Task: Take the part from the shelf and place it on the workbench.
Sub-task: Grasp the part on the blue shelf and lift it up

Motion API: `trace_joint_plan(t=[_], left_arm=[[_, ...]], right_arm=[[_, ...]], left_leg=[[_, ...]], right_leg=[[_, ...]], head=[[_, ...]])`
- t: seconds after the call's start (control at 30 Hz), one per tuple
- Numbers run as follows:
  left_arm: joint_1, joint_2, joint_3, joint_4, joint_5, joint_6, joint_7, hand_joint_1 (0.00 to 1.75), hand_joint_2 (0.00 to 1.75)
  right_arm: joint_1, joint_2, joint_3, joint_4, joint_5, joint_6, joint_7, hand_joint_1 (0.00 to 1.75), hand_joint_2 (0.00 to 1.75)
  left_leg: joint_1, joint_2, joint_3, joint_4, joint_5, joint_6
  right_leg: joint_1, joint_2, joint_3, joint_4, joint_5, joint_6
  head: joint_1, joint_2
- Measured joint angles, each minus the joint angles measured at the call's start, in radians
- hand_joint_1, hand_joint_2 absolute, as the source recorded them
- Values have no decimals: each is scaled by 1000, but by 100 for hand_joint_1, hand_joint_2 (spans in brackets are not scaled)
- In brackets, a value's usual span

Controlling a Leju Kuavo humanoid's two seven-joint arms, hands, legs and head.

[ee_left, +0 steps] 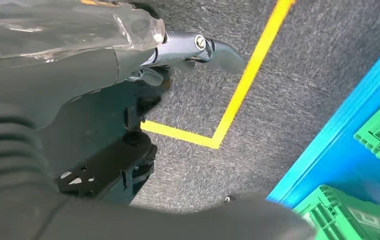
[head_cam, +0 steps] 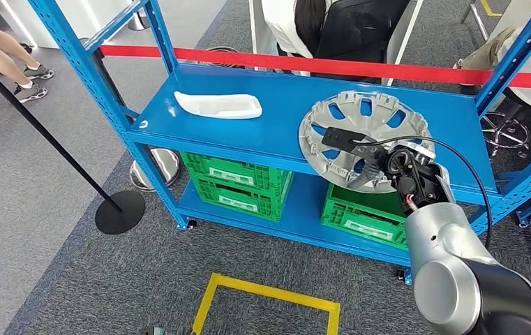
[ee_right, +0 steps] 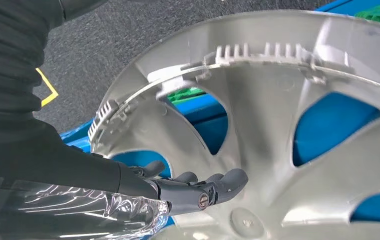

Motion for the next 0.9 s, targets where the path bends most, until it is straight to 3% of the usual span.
trace_joint_plan(t=[0.03, 0.07, 0.1, 0.2, 0.23, 0.3, 0.37, 0.43, 0.5, 0.53, 0.57, 0.6, 0.67, 0.73, 0.8, 0.9], left_arm=[[0, 0, 0, 0, 0, 2, 0, 0, 0], [0, 0, 0, 0, 1, 3, 1, 0, 0], [0, 0, 0, 0, 1, 2, 1, 0, 0], [-1, 0, 0, 0, 1, -4, -2, 0, 0], [-2, -1, 0, -1, 1, -6, -3, 0, 0], [-1, -1, 0, -1, 0, -7, -6, 0, 0], [-1, -2, 0, -1, -1, -10, -9, 0, 0], [-1, -4, 0, -1, -2, -14, -14, 0, 0], [-1, -4, 0, -1, -2, -30, -20, 0, 0], [0, -4, 0, -1, -1, -46, -24, 0, 0], [1, -4, 0, -1, -1, -67, -29, 0, 0], [1, -4, 0, -1, 0, -90, -35, 0, 0], [1, -4, 0, -1, 0, -125, -45, 0, 0], [2, -4, 0, -1, 3, -142, -50, 0, 0], [2, -3, 0, -1, 8, -155, -49, 0, 0], [1, -1, 0, -2, 13, -157, -41, 0, 0]], right_arm=[[1, 0, 0, 0, 0, 0, 0, 0, 175], [2, 0, 0, 0, 0, 0, 0, 0, 175], [2, 0, 0, 0, 0, 0, 0, 0, 175], [-3, 0, 0, -1, 1, 0, 0, 0, 175], [-4, 0, -1, -1, 1, 0, 0, 0, 175], [-5, 1, -1, -2, 0, 0, -2, 0, 175], [-4, 0, -1, -2, -1, 1, -5, 0, 175], [-3, -2, -1, -3, -1, 2, -9, 0, 175], [5, -5, -1, -2, 2, 5, -10, 0, 175], [11, -7, -1, -2, 5, 6, -10, 0, 175], [17, -9, -1, -2, 6, 7, -10, 0, 175], [20, -10, -1, -2, 7, 7, -10, 0, 175], [21, -12, -1, -3, 7, 8, -11, 0, 175], [18, -13, -1, -3, 7, 8, -13, 0, 175], [17, -16, -1, -3, 8, 10, -13, 0, 175], [14, -18, -1, -5, 9, 12, -13, 0, 175]], left_leg=[[0, 0, -14, 42, -14, 1], [-1, 0, -9, 45, -11, 4], [-2, 0, 19, 6, 9, 9], [-14, 2, 141, -191, 66, 29], [-18, 3, 159, -223, 69, 31], [-24, 4, 165, -238, 71, 33], [-21, 5, 171, -251, 84, 39], [-16, 7, 174, -262, 97, 48], [-19, 6, 170, -262, 101, 53], [-21, 5, 168, -262, 101, 54], [-22, 4, 167, -260, 102, 54], [-22, 3, 167, -259, 101, 54], [-24, 2, 165, -252, 97, 50], [-26, 2, 159, -245, 90, 42], [-27, 2, 155, -244, 83, 32], [-24, 3, 144, -215, 60, 16]], right_leg=[[2, -1, -5, 0, 3, -1], [4, -2, -8, 0, 6, -1], [5, -3, -11, 0, 9, 0], [7, -4, -12, -1, 16, 8], [6, -5, -12, -3, 18, 14], [4, -6, -10, -10, 24, 27], [3, -6, -15, -4, 18, 37], [5, -6, -46, 65, -27, 42], [7, -6, -100, 193, -86, 45], [7, -6, -120, 240, -101, 45], [7, -6, -124, 253, -98, 45], [7, -6, -106, 221, -76, 43], [8, -7, -35, 85, -20, 35], [12, -6, 10, -7, 1, 27], [17, -5, 14, -19, -5, 18], [8, -6, 29, -23, -7, 3]], head=[[0, 0], [0, 0], [0, 0], [1, 0], [1, 0], [1, 0], [2, 0], [4, 0], [5, 0], [5, 0], [6, 0], [6, 0], [6, 0], [5, 0], [4, 0], [0, 0]])
